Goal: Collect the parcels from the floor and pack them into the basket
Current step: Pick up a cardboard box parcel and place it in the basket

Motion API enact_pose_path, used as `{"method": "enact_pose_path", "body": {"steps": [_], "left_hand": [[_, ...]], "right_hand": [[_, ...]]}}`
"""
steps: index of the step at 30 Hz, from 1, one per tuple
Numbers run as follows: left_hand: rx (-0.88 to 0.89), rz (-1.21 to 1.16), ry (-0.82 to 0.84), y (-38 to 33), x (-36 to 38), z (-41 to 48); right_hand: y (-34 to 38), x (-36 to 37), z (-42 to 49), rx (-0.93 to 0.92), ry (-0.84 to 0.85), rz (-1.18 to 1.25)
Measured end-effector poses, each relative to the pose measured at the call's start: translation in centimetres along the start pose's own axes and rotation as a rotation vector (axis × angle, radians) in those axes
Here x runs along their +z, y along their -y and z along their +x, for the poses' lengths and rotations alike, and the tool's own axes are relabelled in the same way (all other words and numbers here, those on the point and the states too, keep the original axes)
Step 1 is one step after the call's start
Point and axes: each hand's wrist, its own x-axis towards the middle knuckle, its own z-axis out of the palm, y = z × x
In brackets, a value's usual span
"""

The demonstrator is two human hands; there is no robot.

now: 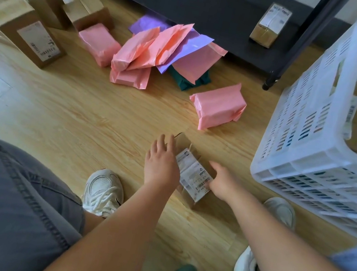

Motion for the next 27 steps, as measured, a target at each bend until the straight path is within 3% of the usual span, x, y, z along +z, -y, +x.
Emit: {"method": "enact_pose_path", "body": {"steps": [3, 6, 10, 14, 17, 20, 27], "left_hand": [[0.155, 0.164, 0.09, 0.0, 0.0, 0.4], [0.2, 0.256, 0.204, 0.3, 0.8, 0.3], [0.153, 0.302, 0.156, 0.2, 0.8, 0.3], [-0.031, 0.361, 0.189, 0.6, 0.5, 0.6], [-0.235, 0.254, 0.254, 1.0, 0.3, 0.5], [-0.375, -0.005, 0.341, 1.2, 0.7, 0.7], [-0.275, -0.155, 0.417, 0.4, 0.3, 0.4]], "right_hand": [[0.3, 0.2, 0.0, -0.065, -0.063, -0.08], [0.2, 0.4, -0.1, -0.095, -0.139, -0.119], [-0.2, 0.1, 0.2, -0.054, -0.24, -0.16], [-0.6, -0.7, -0.1, 0.16, -0.21, -0.054], [-1.1, -0.9, -0.5, 0.262, -0.021, 0.005], [-1.0, 0.0, -0.8, 0.206, 0.165, 0.008], [0.9, 0.6, -2.1, 0.075, 0.079, 0.158]]}}
